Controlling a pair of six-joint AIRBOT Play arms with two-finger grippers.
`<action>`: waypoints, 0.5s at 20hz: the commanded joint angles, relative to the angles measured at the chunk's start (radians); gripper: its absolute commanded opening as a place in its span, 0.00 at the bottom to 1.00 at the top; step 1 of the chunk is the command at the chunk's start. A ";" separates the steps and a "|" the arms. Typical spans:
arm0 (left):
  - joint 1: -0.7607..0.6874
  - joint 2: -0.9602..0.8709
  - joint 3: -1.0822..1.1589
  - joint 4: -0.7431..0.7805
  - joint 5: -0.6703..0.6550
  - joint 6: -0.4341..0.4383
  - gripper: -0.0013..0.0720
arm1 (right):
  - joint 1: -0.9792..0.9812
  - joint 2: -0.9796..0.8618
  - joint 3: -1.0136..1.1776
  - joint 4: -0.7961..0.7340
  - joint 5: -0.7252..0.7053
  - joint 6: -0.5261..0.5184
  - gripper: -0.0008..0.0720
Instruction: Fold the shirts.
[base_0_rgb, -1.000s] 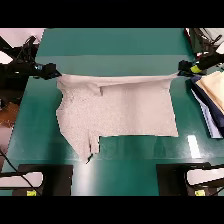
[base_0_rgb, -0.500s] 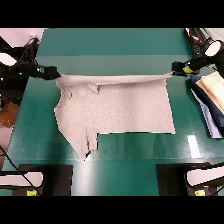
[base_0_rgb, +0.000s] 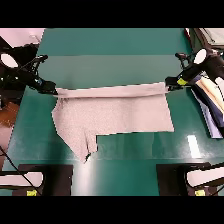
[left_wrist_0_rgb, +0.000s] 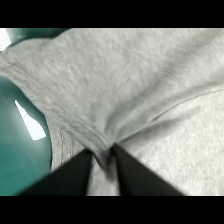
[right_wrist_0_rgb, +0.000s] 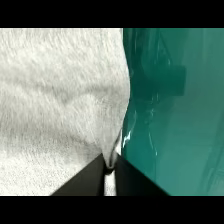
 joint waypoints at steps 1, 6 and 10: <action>0.000 0.000 0.000 0.024 -0.057 -0.069 0.73 | 0.004 0.001 -0.024 0.049 0.032 0.002 0.49; 0.000 0.022 -0.001 0.154 -0.180 -0.163 0.70 | -0.025 0.063 -0.024 0.172 0.034 -0.031 0.51; -0.006 0.227 -0.240 0.023 -0.092 -0.236 0.70 | -0.050 0.156 -0.024 0.179 0.020 -0.051 0.51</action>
